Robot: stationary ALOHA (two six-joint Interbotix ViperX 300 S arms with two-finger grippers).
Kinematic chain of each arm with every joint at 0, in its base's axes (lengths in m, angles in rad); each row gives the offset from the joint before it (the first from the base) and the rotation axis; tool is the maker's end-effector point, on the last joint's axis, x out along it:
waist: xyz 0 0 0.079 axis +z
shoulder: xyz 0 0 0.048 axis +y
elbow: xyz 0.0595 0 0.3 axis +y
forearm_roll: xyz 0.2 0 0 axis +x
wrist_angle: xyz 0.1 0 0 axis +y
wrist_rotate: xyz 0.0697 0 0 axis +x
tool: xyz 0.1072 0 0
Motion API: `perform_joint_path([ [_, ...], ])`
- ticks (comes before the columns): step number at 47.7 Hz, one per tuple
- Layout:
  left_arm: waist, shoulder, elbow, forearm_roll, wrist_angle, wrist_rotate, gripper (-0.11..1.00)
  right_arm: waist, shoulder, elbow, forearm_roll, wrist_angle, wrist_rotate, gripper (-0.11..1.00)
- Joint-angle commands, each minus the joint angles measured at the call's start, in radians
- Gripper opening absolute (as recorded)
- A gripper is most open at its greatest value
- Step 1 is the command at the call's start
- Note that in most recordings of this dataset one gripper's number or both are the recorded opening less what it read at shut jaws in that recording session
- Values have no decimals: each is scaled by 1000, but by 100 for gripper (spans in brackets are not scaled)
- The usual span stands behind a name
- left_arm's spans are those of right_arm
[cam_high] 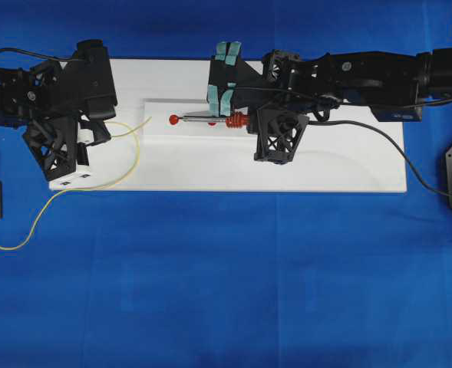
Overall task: Touch the tip of the soldering iron to the tip of the solder at the mark.
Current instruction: 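Bring the left gripper's solder toward the iron tip over the strip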
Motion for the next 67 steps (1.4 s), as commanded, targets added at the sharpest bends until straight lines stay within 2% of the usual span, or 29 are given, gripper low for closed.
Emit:
perform_joint_path([
  [1,-2,-5,-17,2,-3,-3,2,2,-58,-3,-12,6,5,6],
  [16,-3,-3,-17,2,-3,-6,2,2,-213,117,-15,37,11,6],
  [23,-2,-2,-18,2,-3,-6,2,2,-259,166,-15,46,34,6],
  [36,-3,20,-37,2,-6,-6,2,2,-272,181,-21,43,41,6],
  [44,-3,78,-97,2,-9,-3,2,2,-268,178,-26,41,41,6],
  [67,-5,376,-318,2,-3,9,2,2,-267,186,-26,40,41,6],
])
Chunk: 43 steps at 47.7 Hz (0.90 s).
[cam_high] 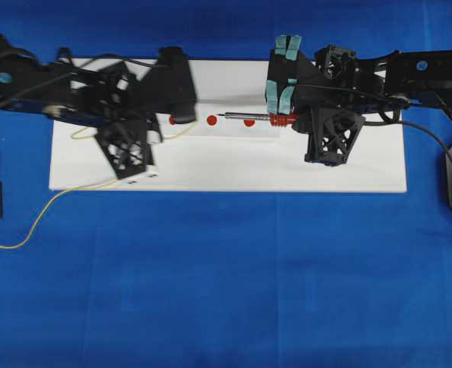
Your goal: Touch the tip of the soldering iron to the tip of the solder at the mark.
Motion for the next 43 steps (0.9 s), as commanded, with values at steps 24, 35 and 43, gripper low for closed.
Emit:
perform_joint_path([
  [24,2,58,-66,2,-5,-5,2,0,-15,14,-3,-41,-2,6],
  [35,3,69,-64,2,-3,-5,2,0,2,9,-3,-44,-2,6],
  [43,5,75,-64,2,-6,-3,2,0,8,8,-3,-46,-2,6],
])
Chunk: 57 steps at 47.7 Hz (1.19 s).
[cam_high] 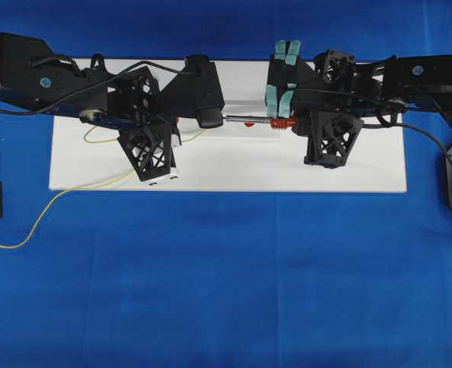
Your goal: Touch the tip of the soldering iron to the tip of the solder at the mark.
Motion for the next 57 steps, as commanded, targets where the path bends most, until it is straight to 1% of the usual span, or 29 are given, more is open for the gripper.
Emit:
perform_joint_path([
  [1,3,-9,-15,3,-6,2,2,2,-9,-15,-2,-8,-2,6],
  [13,3,-9,-15,3,-3,2,2,2,-5,-20,-3,-8,0,6],
  [34,3,-9,-15,3,-3,0,2,2,52,-44,-3,-8,-5,6],
  [57,3,-9,-14,3,-3,0,2,2,57,-46,-3,-17,-5,6],
])
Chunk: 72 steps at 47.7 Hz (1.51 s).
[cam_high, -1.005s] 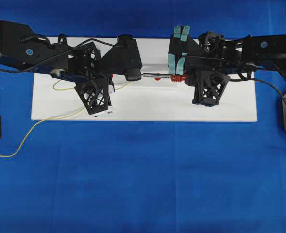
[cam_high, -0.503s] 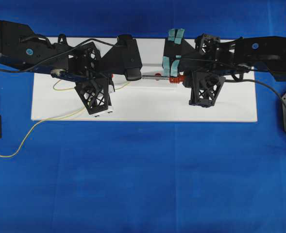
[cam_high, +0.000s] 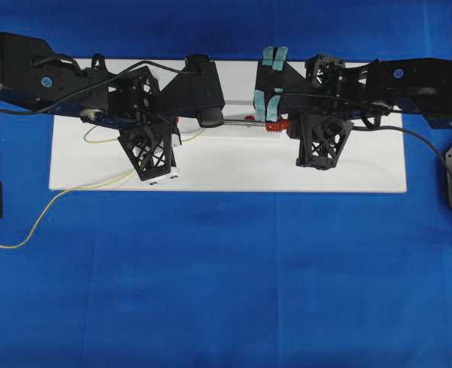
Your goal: Touch the tip of the soldering iron to the tip of the solder at the mark.
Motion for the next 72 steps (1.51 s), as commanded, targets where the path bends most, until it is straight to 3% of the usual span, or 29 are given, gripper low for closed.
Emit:
perform_joint_path([
  [1,2,-11,-14,2,-3,0,2,0,-11,-25,-2,-9,-2,6],
  [72,2,-11,-14,3,-3,2,2,2,3,-25,-2,-17,-2,6],
])
